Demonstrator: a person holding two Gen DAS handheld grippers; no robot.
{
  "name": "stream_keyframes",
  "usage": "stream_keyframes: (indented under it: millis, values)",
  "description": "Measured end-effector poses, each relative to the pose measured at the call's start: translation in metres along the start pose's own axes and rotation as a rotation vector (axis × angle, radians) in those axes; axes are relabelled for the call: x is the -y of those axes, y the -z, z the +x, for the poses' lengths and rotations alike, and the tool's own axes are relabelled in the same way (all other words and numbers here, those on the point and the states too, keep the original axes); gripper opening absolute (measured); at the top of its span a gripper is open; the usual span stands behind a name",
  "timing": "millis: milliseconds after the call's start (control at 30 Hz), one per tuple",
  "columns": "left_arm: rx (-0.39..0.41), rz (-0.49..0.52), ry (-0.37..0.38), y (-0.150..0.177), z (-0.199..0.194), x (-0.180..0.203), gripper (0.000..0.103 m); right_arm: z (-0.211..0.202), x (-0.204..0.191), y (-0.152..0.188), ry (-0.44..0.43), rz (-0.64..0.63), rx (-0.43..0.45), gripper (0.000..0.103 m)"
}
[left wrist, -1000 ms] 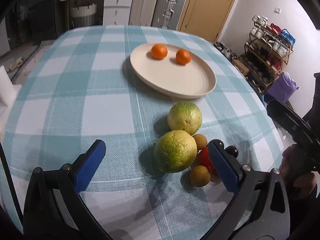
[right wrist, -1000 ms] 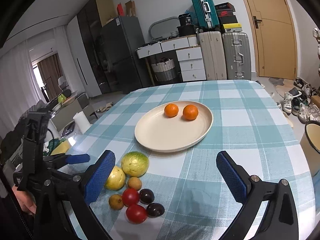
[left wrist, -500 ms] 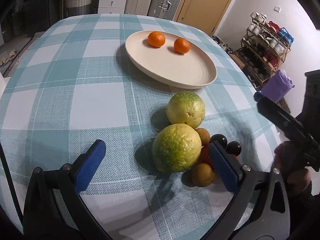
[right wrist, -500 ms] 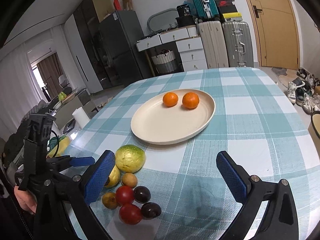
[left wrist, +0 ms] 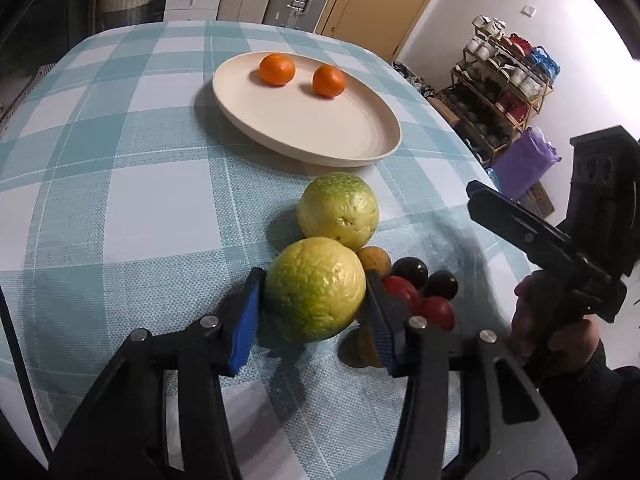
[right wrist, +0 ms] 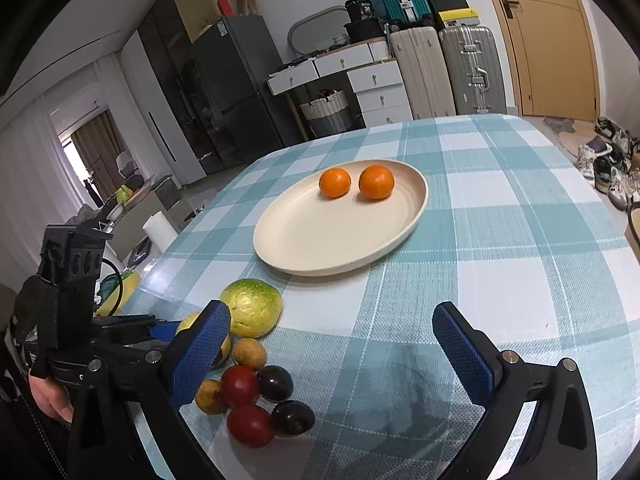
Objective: Organize fruits
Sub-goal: 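Close the left tool on the large yellow-green pomelo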
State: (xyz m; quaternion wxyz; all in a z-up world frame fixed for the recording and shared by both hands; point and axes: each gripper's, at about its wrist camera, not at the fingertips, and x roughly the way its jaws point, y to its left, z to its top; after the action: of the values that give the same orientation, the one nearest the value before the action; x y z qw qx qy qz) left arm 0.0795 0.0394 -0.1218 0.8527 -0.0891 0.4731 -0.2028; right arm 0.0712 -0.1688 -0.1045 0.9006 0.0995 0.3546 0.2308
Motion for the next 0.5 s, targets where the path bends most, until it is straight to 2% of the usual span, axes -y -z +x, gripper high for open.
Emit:
stream_keyframes:
  millis: [500]
  values:
    - [0.039, -0.059, 0.016, 0.003, -0.025, -0.022, 0.046, 0.003, -0.017, -0.004, -0.003, -0.022, -0.019, 0.103]
